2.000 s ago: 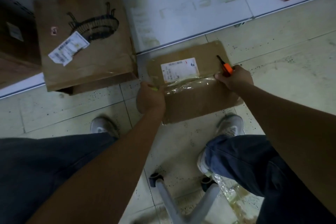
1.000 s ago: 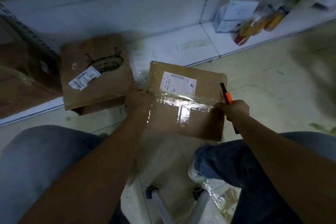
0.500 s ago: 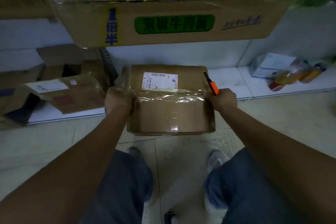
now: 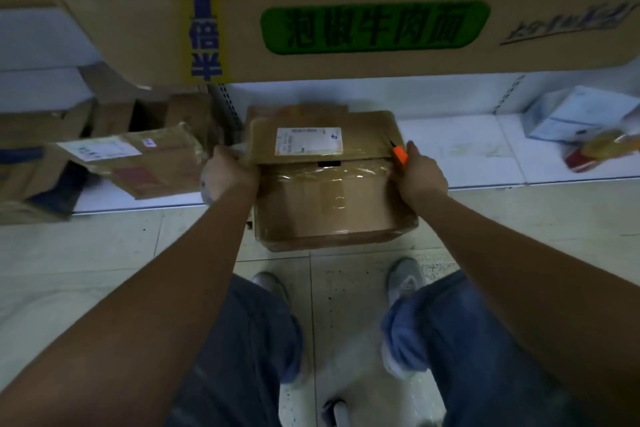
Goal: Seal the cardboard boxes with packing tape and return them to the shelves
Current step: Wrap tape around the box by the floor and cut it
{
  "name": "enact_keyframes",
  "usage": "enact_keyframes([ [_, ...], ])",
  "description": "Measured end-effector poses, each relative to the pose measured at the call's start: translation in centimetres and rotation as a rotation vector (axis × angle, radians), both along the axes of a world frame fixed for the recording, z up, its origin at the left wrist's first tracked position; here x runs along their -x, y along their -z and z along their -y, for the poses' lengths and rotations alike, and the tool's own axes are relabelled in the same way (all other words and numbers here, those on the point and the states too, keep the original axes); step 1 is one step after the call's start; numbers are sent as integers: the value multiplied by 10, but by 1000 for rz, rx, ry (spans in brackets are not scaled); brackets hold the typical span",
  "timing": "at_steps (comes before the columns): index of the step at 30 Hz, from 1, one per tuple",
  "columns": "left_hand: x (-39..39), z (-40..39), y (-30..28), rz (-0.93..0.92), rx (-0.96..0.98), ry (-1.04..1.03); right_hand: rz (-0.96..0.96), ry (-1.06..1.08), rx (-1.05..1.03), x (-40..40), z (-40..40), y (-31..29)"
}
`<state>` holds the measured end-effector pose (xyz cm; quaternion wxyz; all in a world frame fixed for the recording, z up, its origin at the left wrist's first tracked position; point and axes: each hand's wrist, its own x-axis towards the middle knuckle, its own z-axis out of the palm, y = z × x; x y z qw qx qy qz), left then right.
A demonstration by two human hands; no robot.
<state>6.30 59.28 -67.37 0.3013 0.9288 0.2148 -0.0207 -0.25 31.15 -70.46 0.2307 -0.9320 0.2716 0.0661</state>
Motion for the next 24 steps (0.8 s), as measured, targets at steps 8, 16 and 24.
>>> enact_keyframes([
  [8, 25, 13, -32, 225, 131, 188, -59, -140, -33, -4, 2, 0],
  [16, 25, 74, -56, -210, 754, 776, 67, -137, -290, -13, 5, 2],
  [24, -24, 112, -43, -403, 746, 817, 122, -51, -517, -18, 8, 12],
])
